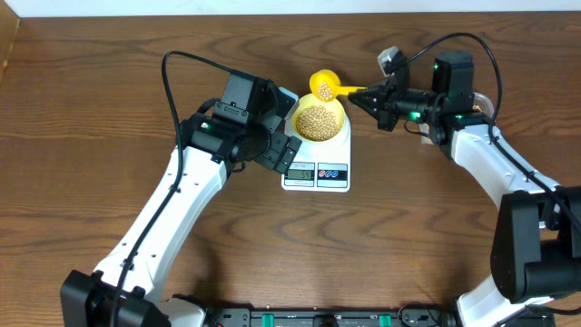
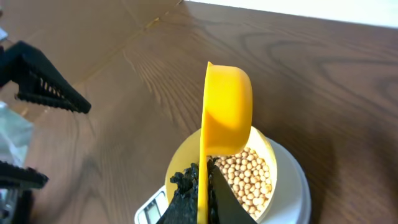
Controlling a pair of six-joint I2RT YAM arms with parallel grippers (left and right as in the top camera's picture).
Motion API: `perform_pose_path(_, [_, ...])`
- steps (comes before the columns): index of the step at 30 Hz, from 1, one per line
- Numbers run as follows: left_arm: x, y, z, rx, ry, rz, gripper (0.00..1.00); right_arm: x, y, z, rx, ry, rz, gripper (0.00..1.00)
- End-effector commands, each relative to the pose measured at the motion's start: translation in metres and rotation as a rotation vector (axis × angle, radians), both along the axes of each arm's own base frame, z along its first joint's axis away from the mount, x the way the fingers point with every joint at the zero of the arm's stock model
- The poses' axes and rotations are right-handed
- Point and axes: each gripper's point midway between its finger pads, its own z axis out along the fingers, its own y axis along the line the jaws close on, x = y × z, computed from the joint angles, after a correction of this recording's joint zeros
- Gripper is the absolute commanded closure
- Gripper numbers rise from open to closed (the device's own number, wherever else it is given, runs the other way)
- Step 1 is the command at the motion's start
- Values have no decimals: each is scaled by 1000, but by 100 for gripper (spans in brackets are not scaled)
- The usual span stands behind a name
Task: Scoop item into bowl and weigh 50g on scale
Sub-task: 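Bring the empty scoop back right to the soybean tub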
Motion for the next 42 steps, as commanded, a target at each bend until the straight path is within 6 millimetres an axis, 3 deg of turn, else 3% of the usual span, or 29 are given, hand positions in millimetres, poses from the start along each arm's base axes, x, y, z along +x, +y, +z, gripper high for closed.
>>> perform_pose_path(1, [-1,2,5,10,-19,-11,9,5,-10,-3,60,134,-64,99])
perform_pose_path(6, [-1,2,5,10,-19,-11,9,17,-42,-1,123,243,-167,99])
perform_pose_path(11, [-1,2,5,10,-19,-11,9,24,-89,4,206,321,-247,99])
perform_pose_path(22, [-1,2,5,10,-19,-11,9,25,-182,2,300,404,-418,99])
perform_pose_path(33, [-1,2,5,10,-19,-11,9,19,-229,3,336,403,-503,99])
perform_pose_path(42, [-1,2,5,10,-19,-11,9,13,-247,8,367,392,-506,99])
